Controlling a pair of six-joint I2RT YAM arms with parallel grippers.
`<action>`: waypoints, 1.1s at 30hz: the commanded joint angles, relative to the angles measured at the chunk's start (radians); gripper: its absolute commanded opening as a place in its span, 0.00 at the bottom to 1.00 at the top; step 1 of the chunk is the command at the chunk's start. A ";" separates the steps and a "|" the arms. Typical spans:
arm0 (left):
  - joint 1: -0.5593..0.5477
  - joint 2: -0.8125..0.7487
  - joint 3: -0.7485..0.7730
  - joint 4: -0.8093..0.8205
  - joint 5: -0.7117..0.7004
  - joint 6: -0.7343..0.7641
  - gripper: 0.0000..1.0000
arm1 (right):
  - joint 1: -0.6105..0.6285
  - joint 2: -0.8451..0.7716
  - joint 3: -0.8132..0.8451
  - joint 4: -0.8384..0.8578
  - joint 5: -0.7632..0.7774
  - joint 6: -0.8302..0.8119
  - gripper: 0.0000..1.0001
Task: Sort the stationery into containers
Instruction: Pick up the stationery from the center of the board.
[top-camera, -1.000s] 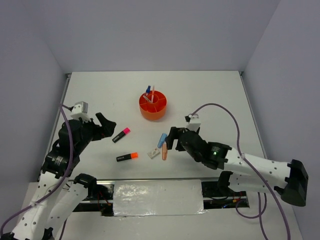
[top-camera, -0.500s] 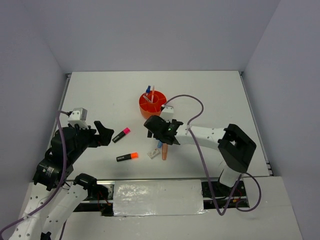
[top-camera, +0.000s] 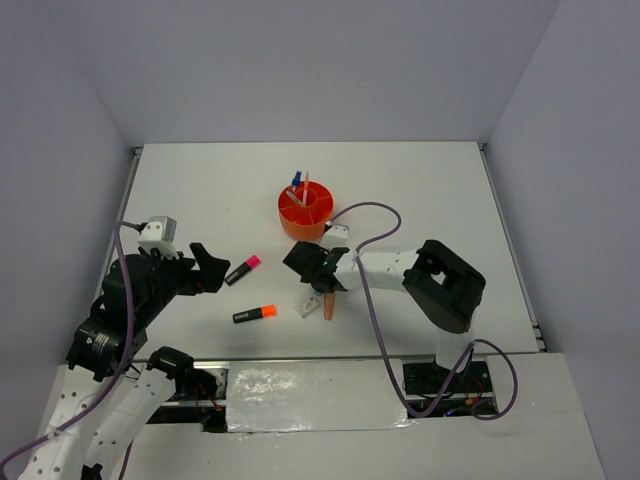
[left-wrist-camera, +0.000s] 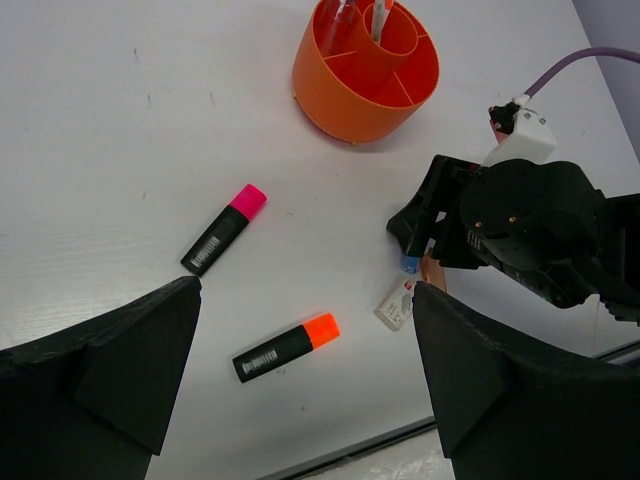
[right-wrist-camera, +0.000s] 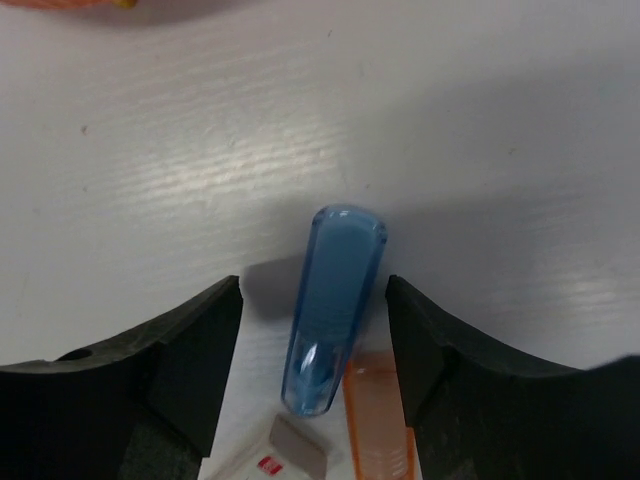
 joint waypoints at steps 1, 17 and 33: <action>-0.004 -0.005 -0.003 0.050 0.013 0.020 0.99 | -0.003 0.042 0.009 -0.004 0.025 0.033 0.66; -0.004 -0.017 -0.006 0.054 0.041 0.025 0.99 | -0.003 0.039 -0.006 0.040 0.052 0.042 0.26; -0.007 -0.050 -0.008 0.055 0.042 0.025 0.99 | -0.006 -0.263 -0.124 0.286 0.078 -0.174 0.16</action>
